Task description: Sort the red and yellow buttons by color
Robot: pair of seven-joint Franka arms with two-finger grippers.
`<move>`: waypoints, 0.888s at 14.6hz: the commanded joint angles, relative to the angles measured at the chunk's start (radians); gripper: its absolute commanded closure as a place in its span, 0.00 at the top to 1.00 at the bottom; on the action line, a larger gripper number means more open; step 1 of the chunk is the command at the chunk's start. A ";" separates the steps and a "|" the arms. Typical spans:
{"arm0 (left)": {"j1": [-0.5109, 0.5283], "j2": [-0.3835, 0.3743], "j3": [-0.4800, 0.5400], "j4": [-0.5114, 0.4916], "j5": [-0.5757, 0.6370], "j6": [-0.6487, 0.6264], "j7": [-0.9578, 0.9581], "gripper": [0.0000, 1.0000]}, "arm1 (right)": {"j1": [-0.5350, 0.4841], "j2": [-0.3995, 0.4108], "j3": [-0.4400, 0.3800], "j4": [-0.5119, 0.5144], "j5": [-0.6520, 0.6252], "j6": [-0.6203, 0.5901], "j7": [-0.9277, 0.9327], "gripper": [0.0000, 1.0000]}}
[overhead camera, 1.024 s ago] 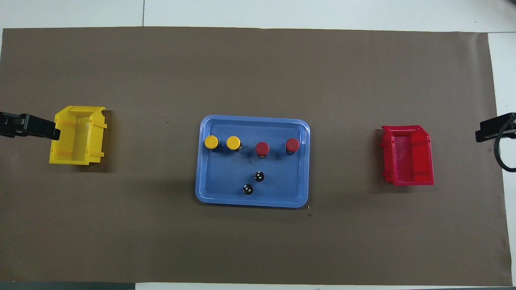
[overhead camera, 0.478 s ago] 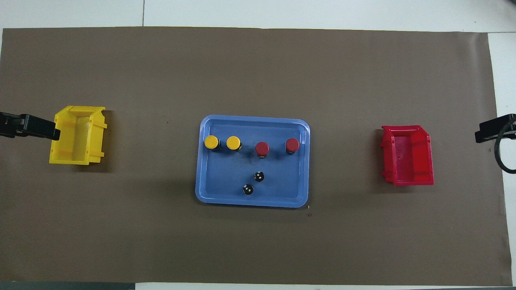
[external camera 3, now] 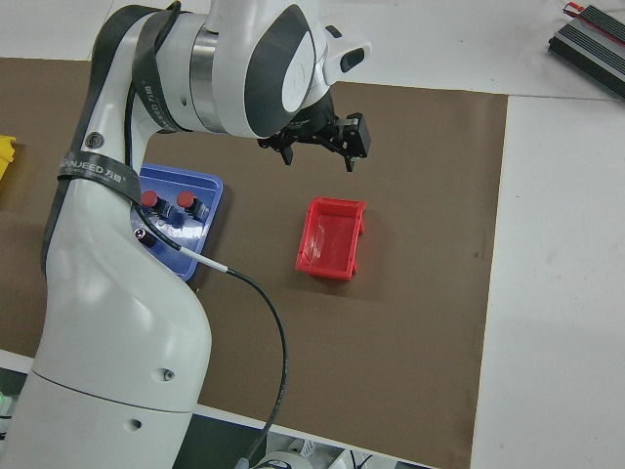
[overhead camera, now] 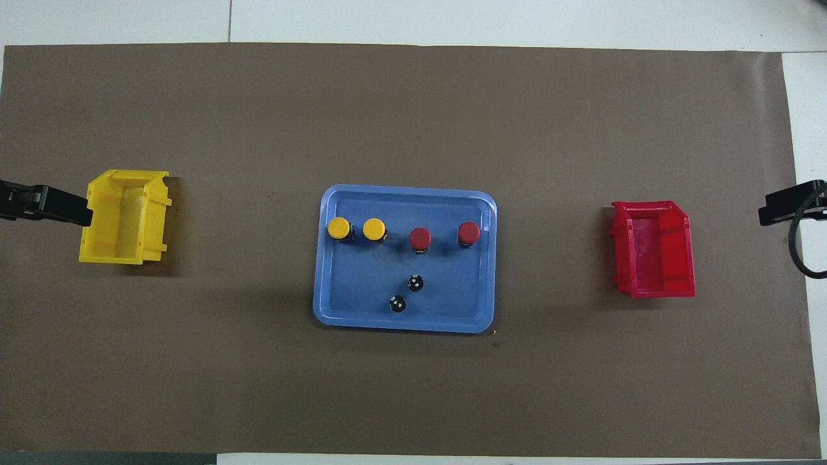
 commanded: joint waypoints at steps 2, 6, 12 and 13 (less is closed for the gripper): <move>-0.003 -0.004 -0.002 0.008 0.026 -0.018 0.006 1.00 | -0.003 0.056 0.053 0.107 0.002 -0.042 0.032 1.00; 0.010 -0.005 0.010 0.008 0.025 -0.027 0.020 1.00 | -0.003 0.147 0.201 0.196 0.008 -0.054 0.197 1.00; 0.007 -0.004 0.007 0.011 0.025 -0.030 0.006 1.00 | 0.170 0.309 0.363 0.160 -0.061 0.219 0.605 1.00; 0.004 -0.004 0.007 0.011 0.025 -0.032 0.005 1.00 | 0.196 0.310 0.364 0.086 -0.078 0.311 0.663 1.00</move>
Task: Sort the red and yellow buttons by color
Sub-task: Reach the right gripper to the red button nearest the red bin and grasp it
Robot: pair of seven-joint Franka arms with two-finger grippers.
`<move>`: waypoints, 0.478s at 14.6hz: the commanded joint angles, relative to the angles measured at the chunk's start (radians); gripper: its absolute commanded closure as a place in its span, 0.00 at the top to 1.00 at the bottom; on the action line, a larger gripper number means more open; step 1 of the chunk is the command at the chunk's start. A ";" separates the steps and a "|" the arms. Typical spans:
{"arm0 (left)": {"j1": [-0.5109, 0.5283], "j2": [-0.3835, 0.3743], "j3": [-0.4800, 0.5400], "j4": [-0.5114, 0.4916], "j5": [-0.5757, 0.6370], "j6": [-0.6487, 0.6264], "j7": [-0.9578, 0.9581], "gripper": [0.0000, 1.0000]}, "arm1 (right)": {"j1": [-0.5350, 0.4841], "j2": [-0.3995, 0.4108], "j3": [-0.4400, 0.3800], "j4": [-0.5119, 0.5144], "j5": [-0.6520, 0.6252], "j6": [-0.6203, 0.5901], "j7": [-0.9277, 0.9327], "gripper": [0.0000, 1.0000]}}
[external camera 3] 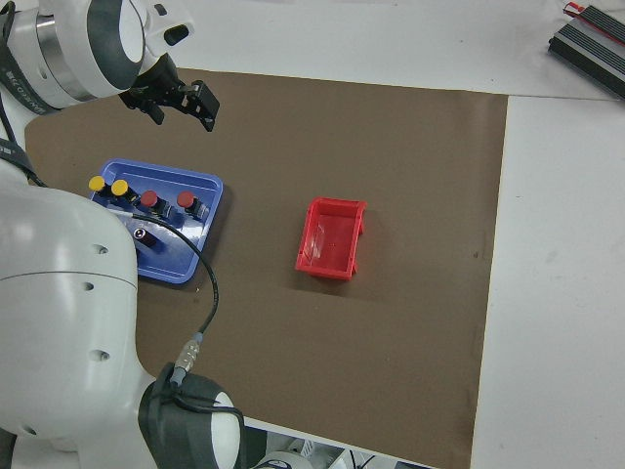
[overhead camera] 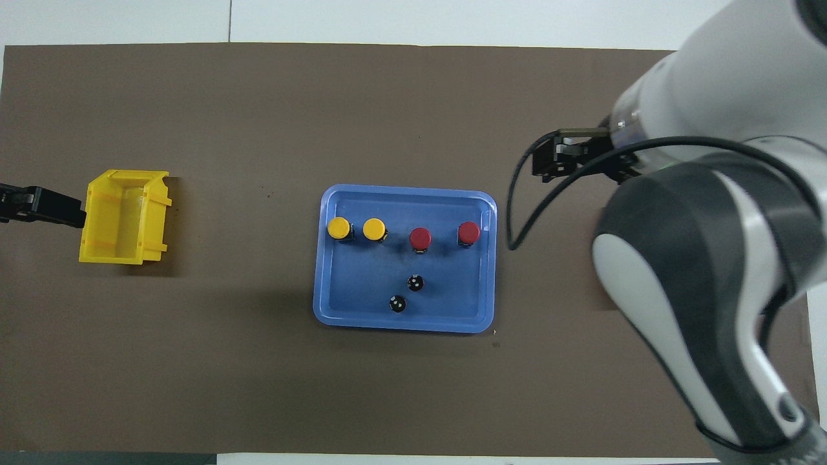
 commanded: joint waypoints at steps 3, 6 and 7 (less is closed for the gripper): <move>0.006 -0.003 -0.005 0.010 0.017 -0.016 0.005 1.00 | 0.057 -0.038 0.006 -0.370 -0.046 0.390 0.114 1.00; 0.006 -0.003 -0.005 0.010 0.017 -0.010 0.005 1.00 | 0.059 -0.052 0.006 -0.486 -0.046 0.491 0.122 1.00; 0.006 -0.003 -0.004 0.009 0.017 -0.010 0.007 1.00 | 0.060 -0.042 0.006 -0.491 -0.049 0.495 0.122 1.00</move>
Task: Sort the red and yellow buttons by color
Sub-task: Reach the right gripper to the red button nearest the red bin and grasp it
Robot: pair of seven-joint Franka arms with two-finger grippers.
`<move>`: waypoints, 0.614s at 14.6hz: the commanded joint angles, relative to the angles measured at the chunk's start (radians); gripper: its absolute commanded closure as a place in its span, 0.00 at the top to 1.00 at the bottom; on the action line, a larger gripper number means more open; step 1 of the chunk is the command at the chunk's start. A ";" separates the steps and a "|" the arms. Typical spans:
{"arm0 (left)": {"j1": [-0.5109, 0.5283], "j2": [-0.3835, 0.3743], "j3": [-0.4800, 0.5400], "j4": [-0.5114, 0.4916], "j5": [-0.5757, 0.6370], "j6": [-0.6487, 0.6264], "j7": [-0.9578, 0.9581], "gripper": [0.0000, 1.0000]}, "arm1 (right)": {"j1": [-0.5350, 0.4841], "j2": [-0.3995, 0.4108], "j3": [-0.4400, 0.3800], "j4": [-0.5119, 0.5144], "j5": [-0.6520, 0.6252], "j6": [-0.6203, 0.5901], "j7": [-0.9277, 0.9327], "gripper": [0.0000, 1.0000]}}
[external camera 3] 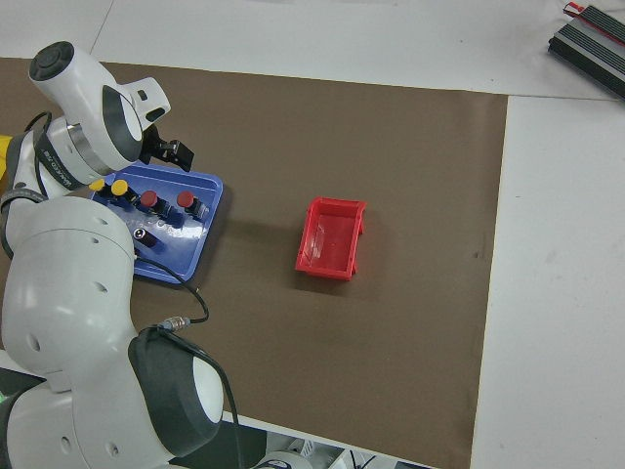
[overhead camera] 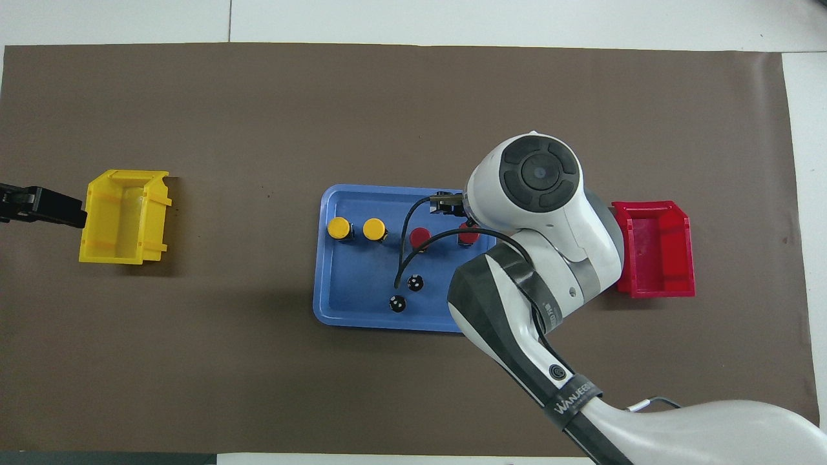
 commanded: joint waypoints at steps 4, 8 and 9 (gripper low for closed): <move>0.006 -0.003 -0.003 0.008 0.017 -0.011 0.004 1.00 | -0.019 0.014 0.009 -0.084 -0.020 0.088 0.014 0.99; -0.005 -0.003 -0.005 0.008 0.019 -0.011 0.004 1.00 | -0.007 0.031 0.007 -0.085 -0.026 0.114 0.011 0.92; -0.005 -0.003 -0.006 0.008 0.019 -0.010 0.004 1.00 | -0.005 0.034 0.009 -0.087 -0.026 0.116 0.012 0.89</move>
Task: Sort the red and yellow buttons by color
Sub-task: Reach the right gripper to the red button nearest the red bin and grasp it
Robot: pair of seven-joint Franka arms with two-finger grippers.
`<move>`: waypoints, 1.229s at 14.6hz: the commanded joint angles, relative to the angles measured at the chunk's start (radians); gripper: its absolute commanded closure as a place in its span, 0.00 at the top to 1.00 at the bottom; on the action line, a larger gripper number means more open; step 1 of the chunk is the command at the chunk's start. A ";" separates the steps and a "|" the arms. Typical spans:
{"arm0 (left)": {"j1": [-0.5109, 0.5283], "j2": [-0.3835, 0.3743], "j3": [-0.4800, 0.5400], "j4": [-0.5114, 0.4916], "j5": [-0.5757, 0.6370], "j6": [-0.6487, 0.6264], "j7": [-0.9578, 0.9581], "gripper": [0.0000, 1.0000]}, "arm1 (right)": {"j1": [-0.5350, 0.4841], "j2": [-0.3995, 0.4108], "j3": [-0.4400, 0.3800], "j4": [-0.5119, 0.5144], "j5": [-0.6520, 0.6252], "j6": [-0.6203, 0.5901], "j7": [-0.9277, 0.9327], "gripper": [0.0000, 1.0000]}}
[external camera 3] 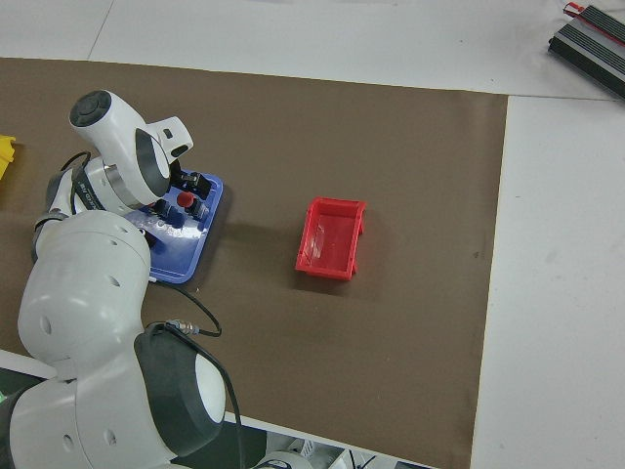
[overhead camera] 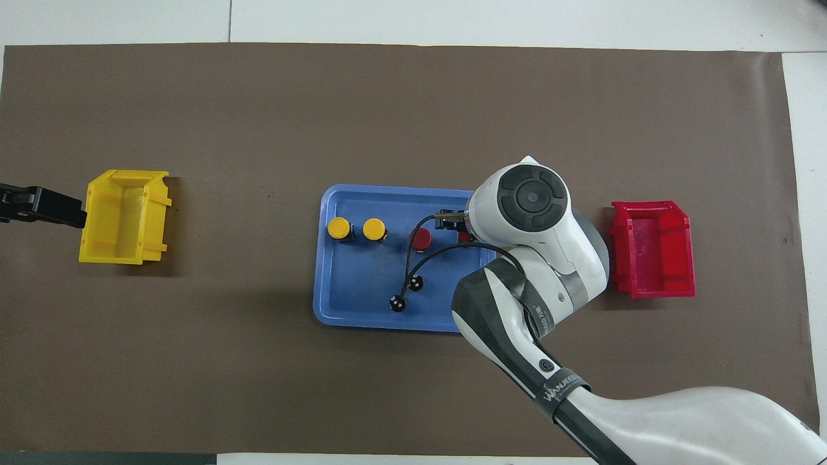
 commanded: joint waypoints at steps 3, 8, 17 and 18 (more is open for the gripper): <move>0.005 -0.003 -0.005 0.007 0.017 -0.006 0.008 1.00 | 0.013 0.017 0.007 -0.009 -0.055 0.020 0.012 0.81; 0.007 -0.005 -0.003 0.002 0.017 -0.010 0.002 1.00 | 0.010 0.035 0.007 -0.001 -0.089 0.025 0.012 0.61; -0.005 -0.019 -0.009 -0.042 0.010 0.073 -0.030 1.00 | -0.014 0.049 0.010 0.119 -0.083 -0.053 0.048 0.14; -0.025 -0.037 -0.026 -0.105 -0.016 0.148 -0.117 1.00 | -0.025 0.043 0.010 0.162 -0.083 -0.114 0.035 0.14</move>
